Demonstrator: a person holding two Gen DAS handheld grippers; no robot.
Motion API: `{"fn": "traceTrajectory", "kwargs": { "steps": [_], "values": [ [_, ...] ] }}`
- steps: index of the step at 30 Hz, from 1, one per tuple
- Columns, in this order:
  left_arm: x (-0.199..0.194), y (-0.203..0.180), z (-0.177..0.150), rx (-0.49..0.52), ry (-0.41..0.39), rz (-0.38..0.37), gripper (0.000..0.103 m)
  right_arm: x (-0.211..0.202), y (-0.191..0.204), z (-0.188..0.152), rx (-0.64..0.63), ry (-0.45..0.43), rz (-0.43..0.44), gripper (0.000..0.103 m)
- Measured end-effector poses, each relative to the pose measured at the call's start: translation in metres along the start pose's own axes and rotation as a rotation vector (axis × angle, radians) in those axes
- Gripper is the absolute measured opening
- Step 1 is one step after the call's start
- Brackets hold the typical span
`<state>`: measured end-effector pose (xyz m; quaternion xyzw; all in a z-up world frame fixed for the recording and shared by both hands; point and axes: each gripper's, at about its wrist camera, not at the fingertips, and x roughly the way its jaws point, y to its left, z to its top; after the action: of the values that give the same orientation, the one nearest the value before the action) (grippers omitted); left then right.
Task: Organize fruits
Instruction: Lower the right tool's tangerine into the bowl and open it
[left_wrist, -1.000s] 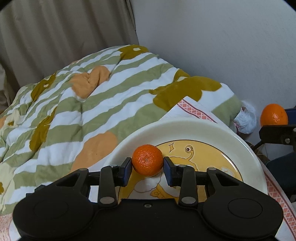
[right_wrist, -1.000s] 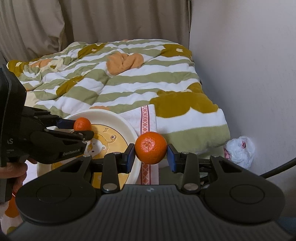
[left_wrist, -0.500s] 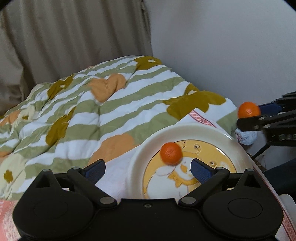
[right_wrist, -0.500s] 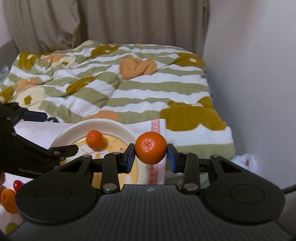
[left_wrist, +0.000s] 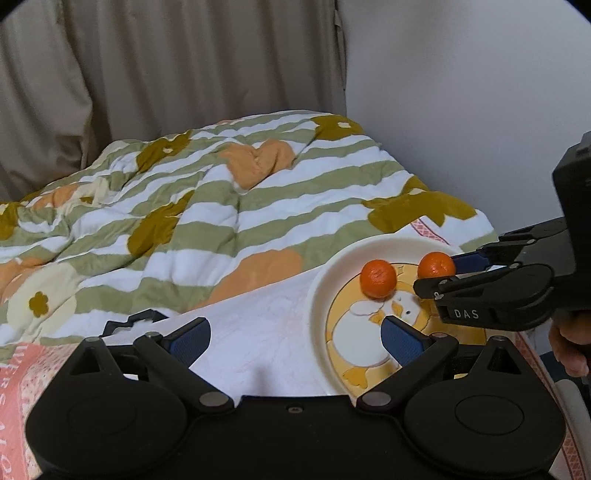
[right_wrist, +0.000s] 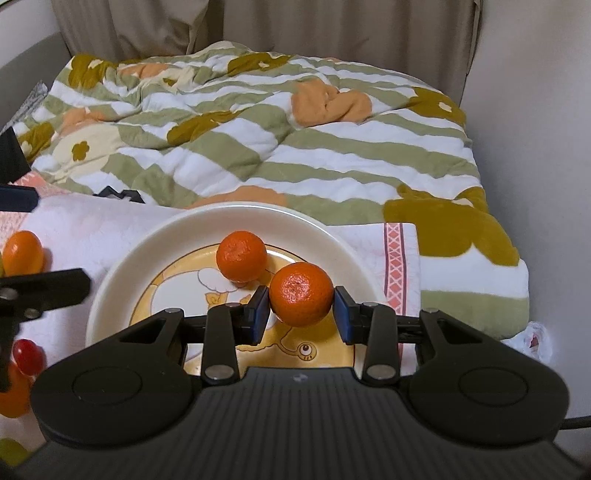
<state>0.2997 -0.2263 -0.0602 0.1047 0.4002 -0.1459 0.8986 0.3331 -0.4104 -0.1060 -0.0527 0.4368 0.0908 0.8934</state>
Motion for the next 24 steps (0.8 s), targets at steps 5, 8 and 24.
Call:
{"fn": "traceTrajectory", "kwargs": {
  "steps": [5,8,24],
  "values": [
    [-0.003,0.004,-0.005,-0.016,0.003,0.01,0.101,0.001,0.003,-0.001,-0.029,-0.02,-0.002,0.054],
    [-0.008,0.003,-0.007,-0.011,-0.001,0.016,0.101,-0.01,0.006,-0.003,-0.054,-0.066,-0.034,0.091],
    [-0.071,-0.004,-0.024,-0.076,-0.077,0.07,0.101,-0.097,0.006,-0.012,0.008,-0.147,-0.033,0.103]
  ]
}}
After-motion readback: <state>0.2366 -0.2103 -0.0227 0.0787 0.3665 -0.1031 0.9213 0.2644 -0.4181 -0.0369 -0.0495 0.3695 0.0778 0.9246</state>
